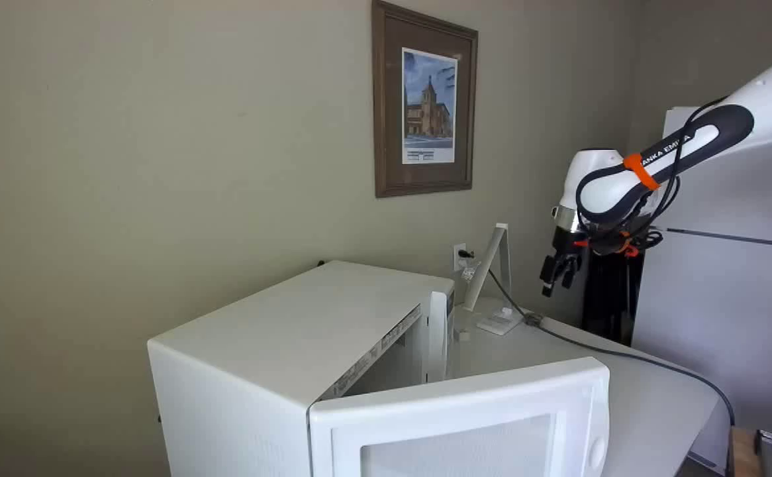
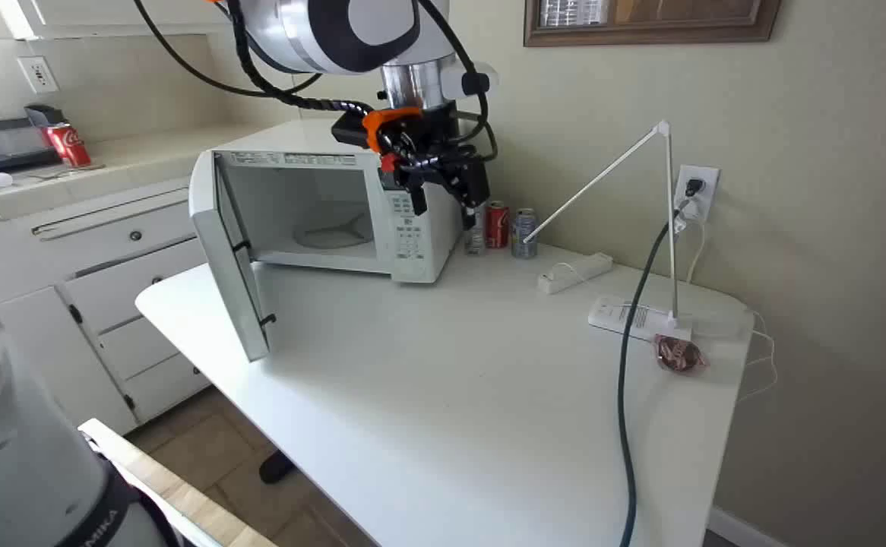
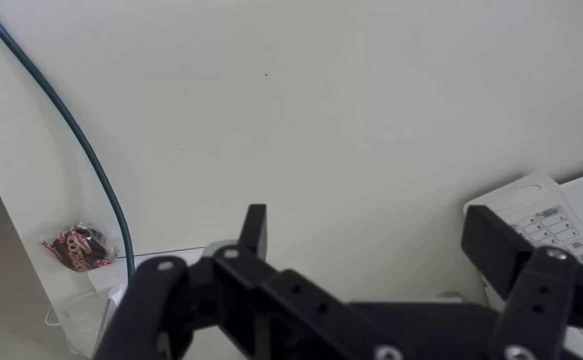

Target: Close the microwave

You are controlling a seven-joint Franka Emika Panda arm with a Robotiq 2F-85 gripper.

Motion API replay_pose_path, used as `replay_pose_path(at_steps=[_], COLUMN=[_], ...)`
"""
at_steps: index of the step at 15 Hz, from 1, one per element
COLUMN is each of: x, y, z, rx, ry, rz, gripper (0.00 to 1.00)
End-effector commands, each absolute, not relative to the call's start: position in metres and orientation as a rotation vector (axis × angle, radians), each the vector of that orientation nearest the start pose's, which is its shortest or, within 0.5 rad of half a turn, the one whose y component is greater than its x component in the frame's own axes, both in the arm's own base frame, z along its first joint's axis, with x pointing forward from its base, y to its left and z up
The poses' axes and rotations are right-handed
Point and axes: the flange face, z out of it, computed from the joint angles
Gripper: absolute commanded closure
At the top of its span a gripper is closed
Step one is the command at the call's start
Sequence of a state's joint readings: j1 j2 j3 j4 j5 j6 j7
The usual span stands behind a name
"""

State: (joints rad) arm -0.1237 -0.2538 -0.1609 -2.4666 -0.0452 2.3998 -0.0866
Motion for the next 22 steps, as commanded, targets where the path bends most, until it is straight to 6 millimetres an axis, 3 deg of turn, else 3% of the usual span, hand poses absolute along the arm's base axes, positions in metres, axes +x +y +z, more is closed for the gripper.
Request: replay_pose_path(at_steps=[1,6,13,18,20,22], x=[0.445,0.444,0.43,0.412,0.402,0.396], y=[-0.131,-0.124,-0.046,0.008,0.027,0.045], z=[0.406,0.408,0.421,0.458,0.473,0.481], rx=[-3.145,-3.098,-3.064,-2.933,-2.852,-2.803], ry=[0.262,0.252,0.589,0.66,0.543,0.532], rz=[-0.288,-0.293,0.047,0.17,0.231,0.277], gripper=[0.0,0.0,0.0,0.0,0.0,0.0])
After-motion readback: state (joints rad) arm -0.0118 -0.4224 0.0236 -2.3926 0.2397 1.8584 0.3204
